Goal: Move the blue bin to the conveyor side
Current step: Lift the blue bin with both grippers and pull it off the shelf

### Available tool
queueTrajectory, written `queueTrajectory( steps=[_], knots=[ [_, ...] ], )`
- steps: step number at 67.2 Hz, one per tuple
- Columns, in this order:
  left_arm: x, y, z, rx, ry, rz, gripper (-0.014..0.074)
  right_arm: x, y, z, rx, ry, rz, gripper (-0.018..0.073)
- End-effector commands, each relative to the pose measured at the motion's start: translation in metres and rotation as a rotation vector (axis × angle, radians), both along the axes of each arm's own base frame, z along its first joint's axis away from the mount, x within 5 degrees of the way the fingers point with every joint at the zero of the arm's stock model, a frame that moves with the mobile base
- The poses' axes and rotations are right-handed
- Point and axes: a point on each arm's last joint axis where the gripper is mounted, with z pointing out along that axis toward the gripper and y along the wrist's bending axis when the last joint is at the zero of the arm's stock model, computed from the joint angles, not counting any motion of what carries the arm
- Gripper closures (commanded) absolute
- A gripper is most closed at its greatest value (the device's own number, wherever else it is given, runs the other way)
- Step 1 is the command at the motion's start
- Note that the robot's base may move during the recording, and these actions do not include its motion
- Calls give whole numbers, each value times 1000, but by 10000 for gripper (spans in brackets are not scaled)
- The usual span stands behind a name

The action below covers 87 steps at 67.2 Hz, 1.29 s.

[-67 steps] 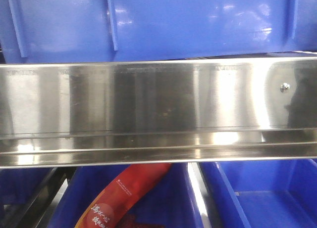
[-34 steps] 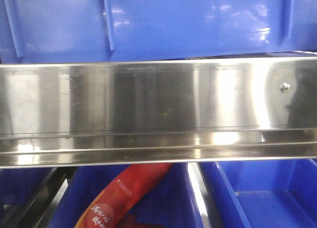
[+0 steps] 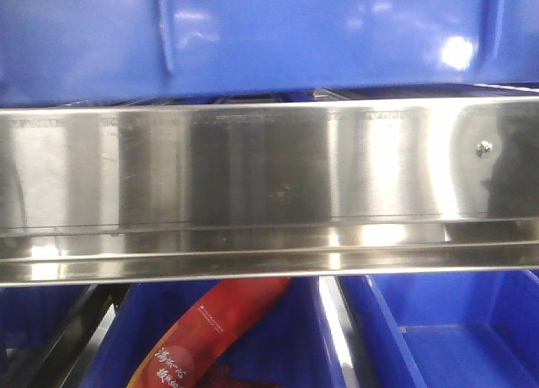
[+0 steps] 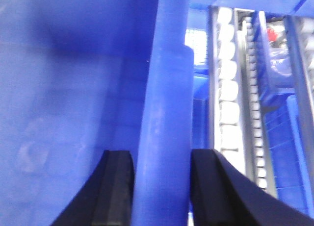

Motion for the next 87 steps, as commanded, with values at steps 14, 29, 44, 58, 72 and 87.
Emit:
queueTrajectory(
  steps=[14, 29, 44, 58, 72, 87],
  knots=[
    [-54, 10, 65, -21, -237, -7, 604, -55, 0, 61, 61, -234, 23, 637],
    [-81, 14, 74, 2, -265, -26, 604, -84, 9, 71, 88, -262, 57, 637],
    [-106, 14, 48, 26, -174, -45, 604, -105, 11, 42, 84, -160, 70, 637],
    [-133, 19, 36, 32, -143, -48, 604, -130, 8, 19, 77, -94, 70, 637],
    [-155, 24, 45, 18, -186, -49, 604, -149, 7, 22, 90, -116, 76, 637],
    [-176, 28, 57, 7, -244, -47, 604, -164, 7, 31, 116, -156, 88, 637]
  ],
)
